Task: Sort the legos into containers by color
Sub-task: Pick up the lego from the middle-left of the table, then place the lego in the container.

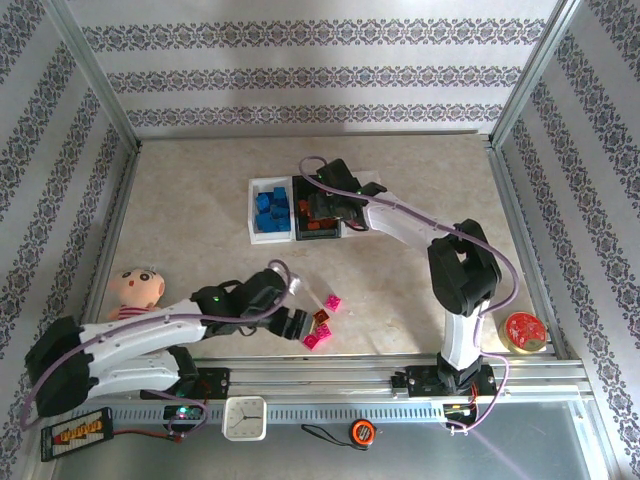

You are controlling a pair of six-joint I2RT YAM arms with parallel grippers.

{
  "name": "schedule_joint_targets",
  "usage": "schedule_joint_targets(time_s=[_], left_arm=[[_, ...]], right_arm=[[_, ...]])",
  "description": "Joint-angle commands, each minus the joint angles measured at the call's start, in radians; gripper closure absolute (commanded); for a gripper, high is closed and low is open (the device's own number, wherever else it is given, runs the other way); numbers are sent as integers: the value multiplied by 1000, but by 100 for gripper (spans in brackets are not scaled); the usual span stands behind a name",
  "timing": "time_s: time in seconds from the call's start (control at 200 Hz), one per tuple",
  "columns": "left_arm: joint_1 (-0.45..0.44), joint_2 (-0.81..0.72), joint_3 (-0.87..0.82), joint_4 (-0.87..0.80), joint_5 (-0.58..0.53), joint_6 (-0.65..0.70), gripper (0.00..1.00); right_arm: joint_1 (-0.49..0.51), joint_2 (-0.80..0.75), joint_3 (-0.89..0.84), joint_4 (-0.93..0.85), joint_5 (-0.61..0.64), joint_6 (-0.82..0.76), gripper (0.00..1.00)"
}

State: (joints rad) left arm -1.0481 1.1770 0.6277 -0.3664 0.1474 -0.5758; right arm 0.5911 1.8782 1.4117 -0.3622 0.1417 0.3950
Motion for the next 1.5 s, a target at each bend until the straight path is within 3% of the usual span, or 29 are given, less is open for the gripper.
schedule_joint_targets(time_s=[0.0, 0.56, 1.009, 1.219, 1.344, 1.494], left_arm=[[-57, 72, 68, -32, -46, 51, 15], [-159, 373, 190, -151, -46, 91, 43], [-155, 299, 200, -157, -161, 74, 74], [-36, 151, 246, -225, -249, 132, 75], [107, 115, 303, -137, -186, 195, 72], [239, 242, 463, -18, -100, 255, 71]], right_arm=[[-15, -62, -42, 31, -2, 28, 28], [-100, -390, -247, 81, -32, 44, 26], [-114, -508, -379, 88, -32, 52, 25], [-117, -634, -494, 83, -18, 70, 25], [-118, -726, -572, 78, -7, 96, 25], [-117, -810, -651, 69, -11, 126, 25]])
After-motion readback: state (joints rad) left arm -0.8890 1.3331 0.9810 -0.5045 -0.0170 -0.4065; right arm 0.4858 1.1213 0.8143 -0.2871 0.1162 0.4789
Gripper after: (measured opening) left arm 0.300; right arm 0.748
